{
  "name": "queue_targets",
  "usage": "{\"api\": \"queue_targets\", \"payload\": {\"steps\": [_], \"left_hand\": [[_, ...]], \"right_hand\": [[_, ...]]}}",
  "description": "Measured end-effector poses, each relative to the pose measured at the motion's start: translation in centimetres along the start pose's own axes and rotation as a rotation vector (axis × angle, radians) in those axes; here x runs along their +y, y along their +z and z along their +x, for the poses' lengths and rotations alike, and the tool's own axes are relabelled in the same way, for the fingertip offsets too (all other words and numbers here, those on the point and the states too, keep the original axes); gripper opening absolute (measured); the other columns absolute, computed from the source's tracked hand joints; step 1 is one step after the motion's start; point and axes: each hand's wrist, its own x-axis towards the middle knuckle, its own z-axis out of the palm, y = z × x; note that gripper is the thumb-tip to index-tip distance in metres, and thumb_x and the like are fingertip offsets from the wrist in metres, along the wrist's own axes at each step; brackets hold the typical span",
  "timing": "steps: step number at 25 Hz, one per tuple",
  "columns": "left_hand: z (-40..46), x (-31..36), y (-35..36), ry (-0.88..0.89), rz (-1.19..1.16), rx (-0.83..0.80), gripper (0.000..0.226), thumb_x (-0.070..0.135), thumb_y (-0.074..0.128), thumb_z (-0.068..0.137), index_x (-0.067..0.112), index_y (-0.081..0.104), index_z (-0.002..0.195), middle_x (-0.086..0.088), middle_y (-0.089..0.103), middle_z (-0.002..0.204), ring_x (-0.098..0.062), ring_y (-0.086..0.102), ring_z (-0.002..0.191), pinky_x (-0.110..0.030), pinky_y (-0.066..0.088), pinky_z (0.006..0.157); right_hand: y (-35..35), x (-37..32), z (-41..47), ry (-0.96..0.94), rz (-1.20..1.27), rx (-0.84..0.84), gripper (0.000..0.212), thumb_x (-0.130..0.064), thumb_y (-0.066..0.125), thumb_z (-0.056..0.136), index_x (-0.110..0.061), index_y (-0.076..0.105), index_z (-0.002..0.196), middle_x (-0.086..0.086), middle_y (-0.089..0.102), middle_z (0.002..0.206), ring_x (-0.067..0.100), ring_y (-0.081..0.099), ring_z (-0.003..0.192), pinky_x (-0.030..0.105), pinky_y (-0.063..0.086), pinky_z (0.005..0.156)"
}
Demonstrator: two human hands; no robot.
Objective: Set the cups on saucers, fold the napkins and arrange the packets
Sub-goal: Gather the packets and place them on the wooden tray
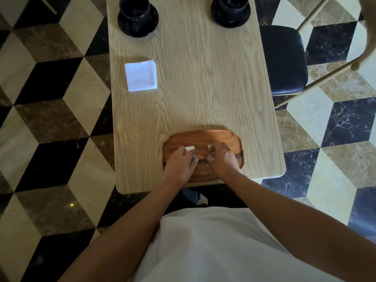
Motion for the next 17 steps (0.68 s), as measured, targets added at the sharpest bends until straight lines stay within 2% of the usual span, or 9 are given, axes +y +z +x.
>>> {"api": "queue_targets", "payload": {"steps": [2,5,9,11,13,15,17], "left_hand": [[-0.4,0.4,-0.4,0.025,0.01,0.024,0.04,0.03,0.056,0.101,0.018,0.059,0.139,-0.007,0.058,0.111,-0.023,0.059,0.103,-0.04,0.052,0.086],[0.1,0.3,-1.1,0.006,0.054,0.097,0.043,0.033,0.058,0.097,0.012,0.056,0.135,-0.009,0.061,0.12,-0.028,0.059,0.109,-0.041,0.05,0.091],[0.3,-0.4,-1.2,0.024,0.25,0.118,0.059,0.046,0.062,0.087,0.01,0.054,0.134,-0.015,0.054,0.129,-0.034,0.052,0.119,-0.048,0.042,0.101],[0.5,-0.6,-1.3,0.036,0.304,0.102,0.073,0.056,0.06,0.084,0.011,0.049,0.14,-0.016,0.05,0.137,-0.036,0.047,0.127,-0.05,0.039,0.105],[0.4,-0.6,-1.4,0.045,0.328,0.053,0.087,0.065,0.055,0.08,0.012,0.04,0.147,-0.016,0.044,0.146,-0.037,0.041,0.135,-0.052,0.035,0.11],[0.4,-0.8,-1.7,0.047,0.335,-0.01,0.094,0.069,0.052,0.079,0.013,0.031,0.152,-0.018,0.034,0.154,-0.039,0.032,0.142,-0.053,0.028,0.115],[0.0,-0.8,-1.7,0.037,0.37,-0.061,0.096,0.067,0.054,0.08,0.014,0.024,0.154,-0.019,0.025,0.16,-0.04,0.024,0.147,-0.054,0.021,0.119]], "right_hand": [[-0.2,-0.1,-0.2,-0.019,-0.007,0.029,0.018,-0.023,0.059,0.094,-0.017,0.061,0.11,0.002,0.062,0.112,0.022,0.064,0.087,0.039,0.056,0.069],[-0.7,-0.3,0.0,-0.045,-0.079,0.105,0.024,-0.028,0.059,0.095,-0.015,0.059,0.115,0.005,0.058,0.12,0.024,0.062,0.096,0.037,0.053,0.069],[-1.1,0.4,-0.2,-0.072,-0.324,0.159,0.062,-0.048,0.061,0.09,-0.009,0.049,0.137,0.018,0.045,0.133,0.037,0.046,0.12,0.05,0.045,0.101],[-1.4,1.0,-0.2,-0.13,-0.391,0.095,0.082,-0.06,0.063,0.086,-0.009,0.04,0.146,0.02,0.041,0.141,0.04,0.04,0.131,0.052,0.036,0.113],[-1.7,1.9,0.0,-0.134,-0.432,-0.011,0.1,-0.069,0.063,0.082,-0.013,0.026,0.155,0.019,0.029,0.155,0.038,0.025,0.145,0.05,0.019,0.123],[-2.0,2.3,0.4,-0.096,-0.393,-0.082,0.11,-0.072,0.064,0.079,-0.018,0.014,0.159,0.017,0.015,0.164,0.035,0.011,0.153,0.048,0.009,0.126],[-2.1,2.7,0.5,-0.087,-0.357,-0.126,0.115,-0.072,0.066,0.078,-0.02,0.005,0.161,0.016,0.007,0.167,0.033,0.004,0.155,0.049,0.004,0.127]]}}
